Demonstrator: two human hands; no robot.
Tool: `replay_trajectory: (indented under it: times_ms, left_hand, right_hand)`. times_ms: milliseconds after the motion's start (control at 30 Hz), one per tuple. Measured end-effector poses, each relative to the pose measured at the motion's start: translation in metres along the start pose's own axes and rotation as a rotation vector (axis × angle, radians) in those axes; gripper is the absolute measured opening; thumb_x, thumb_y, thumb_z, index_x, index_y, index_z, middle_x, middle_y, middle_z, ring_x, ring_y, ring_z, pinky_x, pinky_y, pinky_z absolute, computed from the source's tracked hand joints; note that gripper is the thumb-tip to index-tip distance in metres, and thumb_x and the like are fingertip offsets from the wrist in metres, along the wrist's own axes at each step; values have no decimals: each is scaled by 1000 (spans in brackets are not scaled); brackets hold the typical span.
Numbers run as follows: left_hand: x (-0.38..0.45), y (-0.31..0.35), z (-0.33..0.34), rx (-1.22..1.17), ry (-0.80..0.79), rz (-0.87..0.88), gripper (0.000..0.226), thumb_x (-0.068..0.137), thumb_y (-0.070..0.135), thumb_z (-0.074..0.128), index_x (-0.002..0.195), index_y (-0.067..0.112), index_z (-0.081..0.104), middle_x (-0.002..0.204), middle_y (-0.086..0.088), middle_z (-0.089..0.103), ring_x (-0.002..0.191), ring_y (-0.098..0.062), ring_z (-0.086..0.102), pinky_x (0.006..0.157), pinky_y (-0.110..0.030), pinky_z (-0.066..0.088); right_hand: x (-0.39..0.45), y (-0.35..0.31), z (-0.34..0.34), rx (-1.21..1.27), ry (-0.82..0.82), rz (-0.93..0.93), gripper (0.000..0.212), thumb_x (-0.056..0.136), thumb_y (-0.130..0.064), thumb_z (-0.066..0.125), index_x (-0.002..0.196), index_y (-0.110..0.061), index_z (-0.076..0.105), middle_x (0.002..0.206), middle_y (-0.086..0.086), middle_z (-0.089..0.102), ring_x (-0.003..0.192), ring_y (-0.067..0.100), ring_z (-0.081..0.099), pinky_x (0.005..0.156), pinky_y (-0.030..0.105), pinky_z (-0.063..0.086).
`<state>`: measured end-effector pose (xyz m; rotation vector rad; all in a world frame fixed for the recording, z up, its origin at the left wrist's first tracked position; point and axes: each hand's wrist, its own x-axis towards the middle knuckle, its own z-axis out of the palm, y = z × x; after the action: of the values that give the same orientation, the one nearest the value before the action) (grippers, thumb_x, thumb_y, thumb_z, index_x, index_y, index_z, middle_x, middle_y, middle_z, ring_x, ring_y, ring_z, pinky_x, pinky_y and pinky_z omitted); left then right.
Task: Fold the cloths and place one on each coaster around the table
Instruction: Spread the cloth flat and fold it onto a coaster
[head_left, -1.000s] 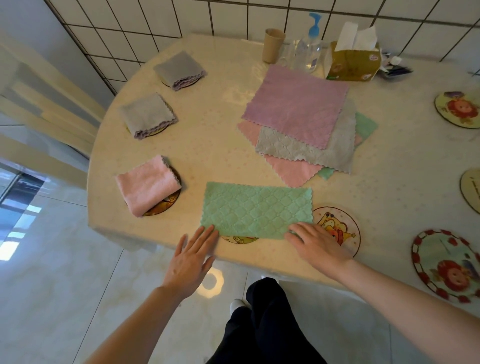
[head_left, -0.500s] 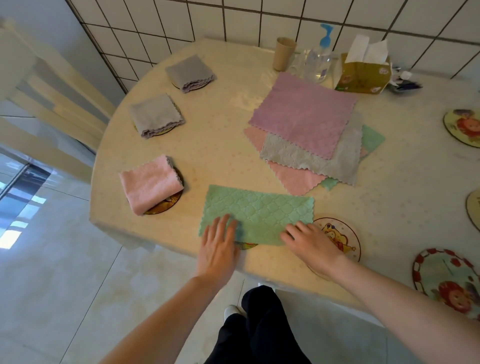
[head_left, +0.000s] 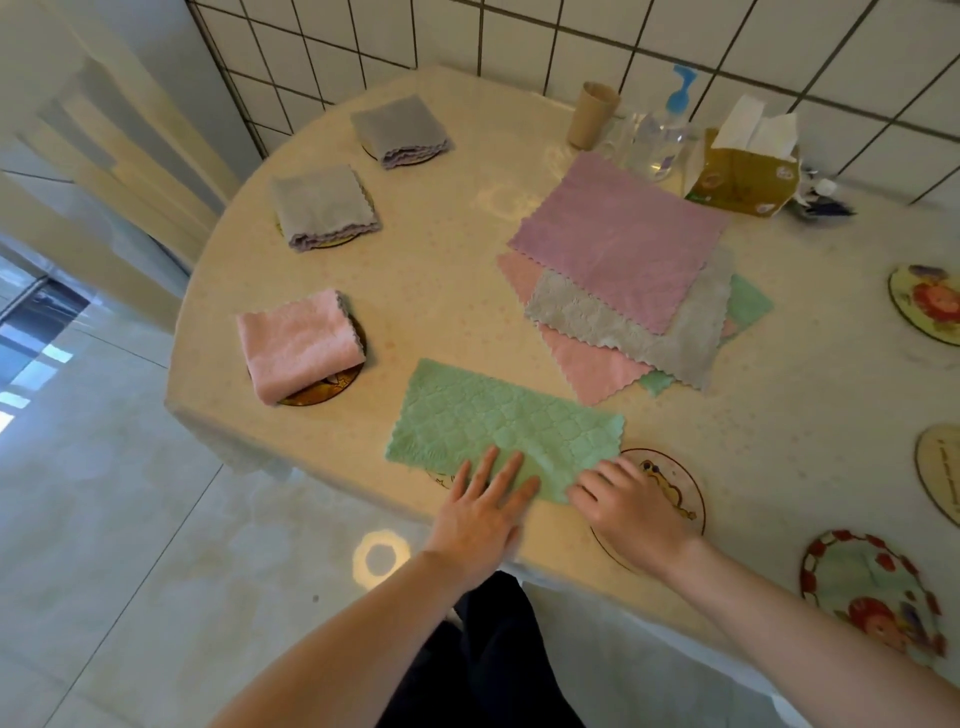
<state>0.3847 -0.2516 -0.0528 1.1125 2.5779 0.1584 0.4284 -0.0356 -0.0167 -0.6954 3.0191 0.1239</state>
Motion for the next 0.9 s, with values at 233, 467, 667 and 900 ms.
replay_trajectory:
  times_ms: [233, 467, 667, 900]
  left_hand:
    - [-6, 17, -20, -209, 270, -95, 52, 74, 35, 55, 125, 23, 52, 127, 3, 55, 112, -25, 53, 97, -43, 44]
    - [-44, -9, 10, -32, 123, 259, 60, 71, 28, 74, 129, 25, 57, 133, 4, 58, 120, -21, 57, 98, -41, 49]
    - [-75, -34, 10, 92, 15, 362, 61, 78, 27, 72, 135, 29, 51, 142, 7, 49, 134, -15, 42, 107, -39, 40]
    - [-63, -38, -20, -1153, -51, -293, 26, 97, 27, 51, 105, 48, 63, 115, 21, 64, 106, -4, 60, 95, -28, 47]
  right_hand:
    - [4, -44, -50, 169, 59, -103, 12, 79, -13, 52, 86, -16, 62, 71, -4, 56, 61, 17, 49, 55, 27, 43]
    - [0, -44, -43, 519, -27, 9, 28, 91, -12, 48, 117, -14, 59, 101, -3, 66, 84, 8, 63, 71, 22, 56]
    - [7, -33, 0, 101, -290, -344, 89, 61, 3, 74, 141, -14, 38, 149, 6, 37, 136, 20, 37, 107, 35, 36]
    - [12, -30, -10, 494, -414, -144, 59, 92, -33, 42, 147, -28, 21, 152, -15, 25, 135, 0, 22, 115, 32, 24]
